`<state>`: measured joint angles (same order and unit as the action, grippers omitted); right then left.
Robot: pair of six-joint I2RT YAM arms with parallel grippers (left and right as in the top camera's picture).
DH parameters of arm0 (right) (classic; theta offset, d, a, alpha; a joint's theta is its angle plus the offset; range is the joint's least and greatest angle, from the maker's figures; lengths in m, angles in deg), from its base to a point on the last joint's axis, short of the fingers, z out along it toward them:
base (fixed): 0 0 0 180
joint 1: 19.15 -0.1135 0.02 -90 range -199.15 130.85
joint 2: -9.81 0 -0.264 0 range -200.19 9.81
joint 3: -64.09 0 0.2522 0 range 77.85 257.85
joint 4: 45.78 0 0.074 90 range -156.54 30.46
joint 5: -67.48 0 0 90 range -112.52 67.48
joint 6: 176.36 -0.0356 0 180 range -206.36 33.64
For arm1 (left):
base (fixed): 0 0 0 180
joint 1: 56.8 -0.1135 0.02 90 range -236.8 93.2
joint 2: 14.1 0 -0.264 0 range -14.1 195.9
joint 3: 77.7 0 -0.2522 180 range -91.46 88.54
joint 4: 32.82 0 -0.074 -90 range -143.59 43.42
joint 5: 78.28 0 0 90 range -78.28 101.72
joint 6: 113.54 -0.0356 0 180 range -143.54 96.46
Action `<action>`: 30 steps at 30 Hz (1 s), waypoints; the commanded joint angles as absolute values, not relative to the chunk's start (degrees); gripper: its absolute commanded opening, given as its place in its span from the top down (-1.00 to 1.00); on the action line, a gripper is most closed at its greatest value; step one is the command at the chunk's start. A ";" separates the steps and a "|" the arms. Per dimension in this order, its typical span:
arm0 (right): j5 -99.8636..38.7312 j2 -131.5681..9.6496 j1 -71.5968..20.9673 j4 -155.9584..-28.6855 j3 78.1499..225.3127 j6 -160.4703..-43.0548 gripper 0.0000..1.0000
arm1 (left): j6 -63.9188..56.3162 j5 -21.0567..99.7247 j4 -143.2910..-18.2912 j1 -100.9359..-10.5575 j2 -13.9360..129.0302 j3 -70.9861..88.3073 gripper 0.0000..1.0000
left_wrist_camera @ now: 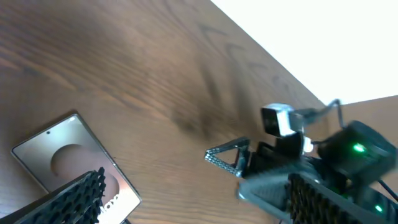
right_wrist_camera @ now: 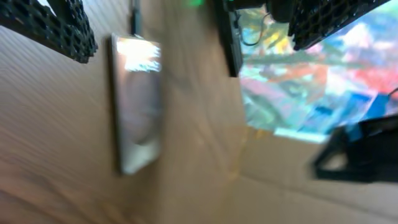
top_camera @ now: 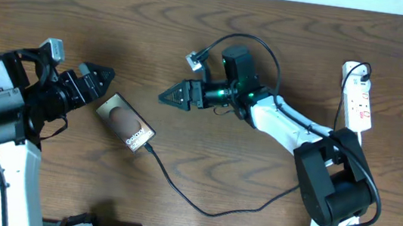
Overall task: Plug charger to phone and switch on socket
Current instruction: 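Open the left gripper and lift it up off the phone, then move the right gripper to the white power strip at top right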
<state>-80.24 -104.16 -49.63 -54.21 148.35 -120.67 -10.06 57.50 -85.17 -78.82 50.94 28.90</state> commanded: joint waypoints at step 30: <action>-36.52 -72.01 -5.04 -103.50 164.51 -101.43 -0.99 | -10.28 58.63 -85.06 -75.30 50.19 29.01 -0.85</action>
<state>-44.02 -70.89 -8.54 -102.34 163.37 -106.44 -10.06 58.13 -85.13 -75.43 50.37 28.90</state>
